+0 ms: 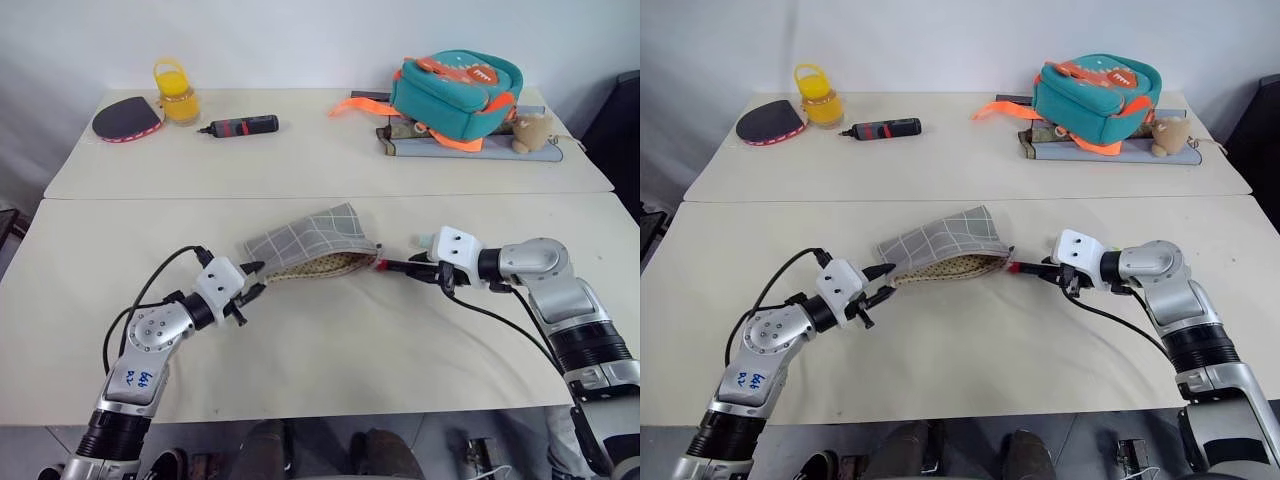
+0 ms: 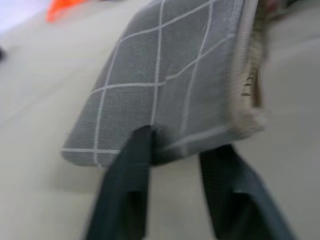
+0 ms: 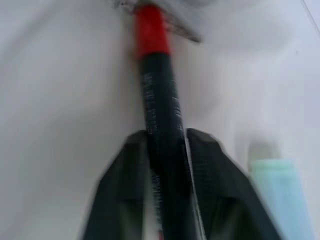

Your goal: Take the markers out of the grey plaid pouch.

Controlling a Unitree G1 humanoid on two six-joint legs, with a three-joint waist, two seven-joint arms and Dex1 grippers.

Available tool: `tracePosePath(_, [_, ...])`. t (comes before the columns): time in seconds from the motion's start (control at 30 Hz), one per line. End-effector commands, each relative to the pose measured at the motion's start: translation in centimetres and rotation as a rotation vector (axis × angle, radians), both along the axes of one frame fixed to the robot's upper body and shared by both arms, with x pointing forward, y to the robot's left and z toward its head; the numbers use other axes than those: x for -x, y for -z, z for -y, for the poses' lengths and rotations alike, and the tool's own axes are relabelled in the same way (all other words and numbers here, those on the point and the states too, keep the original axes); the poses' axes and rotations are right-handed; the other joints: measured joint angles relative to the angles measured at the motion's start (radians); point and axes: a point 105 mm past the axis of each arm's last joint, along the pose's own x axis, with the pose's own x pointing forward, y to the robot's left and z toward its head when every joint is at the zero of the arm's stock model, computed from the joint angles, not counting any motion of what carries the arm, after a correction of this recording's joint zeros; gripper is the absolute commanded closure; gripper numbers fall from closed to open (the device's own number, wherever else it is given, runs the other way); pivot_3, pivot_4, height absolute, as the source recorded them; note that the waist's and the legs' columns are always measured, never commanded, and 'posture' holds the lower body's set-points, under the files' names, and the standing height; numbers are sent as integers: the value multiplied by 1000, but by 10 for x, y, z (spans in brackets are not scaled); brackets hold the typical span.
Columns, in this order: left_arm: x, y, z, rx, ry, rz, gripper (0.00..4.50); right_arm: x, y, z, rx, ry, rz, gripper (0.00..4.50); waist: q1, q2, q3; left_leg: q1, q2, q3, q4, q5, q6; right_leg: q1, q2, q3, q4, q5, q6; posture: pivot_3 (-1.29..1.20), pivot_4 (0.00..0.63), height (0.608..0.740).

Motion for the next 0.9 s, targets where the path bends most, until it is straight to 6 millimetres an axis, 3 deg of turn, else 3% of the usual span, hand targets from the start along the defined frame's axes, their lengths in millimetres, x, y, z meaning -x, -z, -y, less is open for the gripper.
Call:
tracePosePath(0.03, [6,-21,-10,34,12,50,1646,1,-12,3,-22,2,33,1590,-1,0,0,0,0,0,0,0,0,0,0,0,0,0,0,0,150,740])
tracePosePath(0.2, [21,-23,-27,45,7,37,28,6,-15,18,-15,28,10,0,-2,0,0,1,0,1,-1,0,0,0,0,-1,0,0,0,0,150,740])
tracePosePath(0.37, [44,-34,-46,235,-25,-41,28,21,-42,7,-271,5,-15,0,-1,0,0,-1,0,-1,0,0,1,1,-1,2,-1,0,0,0,150,740])
tracePosePath(0.47, [55,-40,-64,301,-111,-58,28,30,-53,12,-469,36,9,0,-1,0,0,0,0,-3,-1,-1,0,2,-1,3,-2,0,0,0,150,740])
tracePosePath(0.63, [71,-25,-113,336,-336,-90,28,50,-24,58,-494,180,73,0,8,0,0,0,-1,-3,-1,-2,1,3,-1,2,-4,0,0,0,150,740])
tracePosePath(0.8, [83,-10,-138,420,-449,-117,28,55,-13,85,-503,297,149,0,0,0,0,0,-1,1,-1,-2,2,2,-1,2,-6,0,0,0,150,740])
tracePosePath(0.9, [87,-10,-140,438,-442,-109,28,57,-5,86,-490,318,168,0,-2,0,0,0,0,1,-1,-2,2,1,-1,4,-5,0,-1,0,150,740])
